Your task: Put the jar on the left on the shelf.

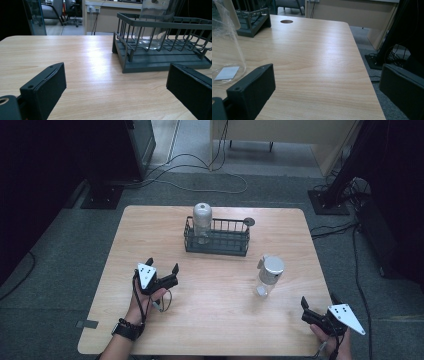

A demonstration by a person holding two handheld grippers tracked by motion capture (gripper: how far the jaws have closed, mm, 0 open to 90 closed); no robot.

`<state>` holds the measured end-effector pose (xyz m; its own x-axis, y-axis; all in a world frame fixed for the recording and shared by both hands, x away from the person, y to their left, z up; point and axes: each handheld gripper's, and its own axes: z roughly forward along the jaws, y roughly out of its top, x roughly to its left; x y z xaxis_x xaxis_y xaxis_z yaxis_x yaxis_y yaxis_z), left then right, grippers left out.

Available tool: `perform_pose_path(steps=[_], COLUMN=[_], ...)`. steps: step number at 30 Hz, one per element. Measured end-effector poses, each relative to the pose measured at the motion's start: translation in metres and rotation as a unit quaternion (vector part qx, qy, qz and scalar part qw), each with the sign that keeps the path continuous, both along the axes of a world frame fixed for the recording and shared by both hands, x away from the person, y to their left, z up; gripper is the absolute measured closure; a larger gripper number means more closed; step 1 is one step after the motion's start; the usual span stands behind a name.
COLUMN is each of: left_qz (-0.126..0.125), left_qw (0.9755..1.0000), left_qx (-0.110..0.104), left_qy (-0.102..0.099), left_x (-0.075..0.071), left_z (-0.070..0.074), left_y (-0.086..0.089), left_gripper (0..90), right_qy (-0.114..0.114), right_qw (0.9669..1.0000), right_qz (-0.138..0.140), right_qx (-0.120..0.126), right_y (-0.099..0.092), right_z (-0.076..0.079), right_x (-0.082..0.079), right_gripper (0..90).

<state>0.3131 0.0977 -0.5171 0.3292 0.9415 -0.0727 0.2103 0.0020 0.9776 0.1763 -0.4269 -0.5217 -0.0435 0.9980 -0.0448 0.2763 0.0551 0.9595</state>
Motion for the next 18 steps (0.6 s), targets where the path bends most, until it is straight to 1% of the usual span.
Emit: perform_pose_path(steps=[7,11,14,18], left_qz=[0.002,0.003,0.002,0.0], left_qw=[1.0,1.0,1.0,1.0], left_qx=[0.0,0.003,-0.001,0.003], left_qy=[-0.003,0.001,0.0,-0.001], left_x=[-0.01,-0.015,-0.02,-0.026], left_z=[0.0,0.0,0.0,0.0], left_y=[0.009,0.015,0.02,0.025], left_gripper=[2.8,2.7,2.8,2.8], right_qy=[0.0,0.0,-0.001,-0.001], right_qw=[1.0,1.0,1.0,1.0], right_qz=[-0.001,-0.001,-0.002,-0.002], right_qx=[0.0,-0.001,-0.002,-0.002], right_y=[0.0,0.0,0.0,0.0], right_z=[0.0,0.0,0.0,0.0], right_x=[0.0,0.0,0.0,0.0], right_gripper=[0.4,0.4,0.4,0.4])
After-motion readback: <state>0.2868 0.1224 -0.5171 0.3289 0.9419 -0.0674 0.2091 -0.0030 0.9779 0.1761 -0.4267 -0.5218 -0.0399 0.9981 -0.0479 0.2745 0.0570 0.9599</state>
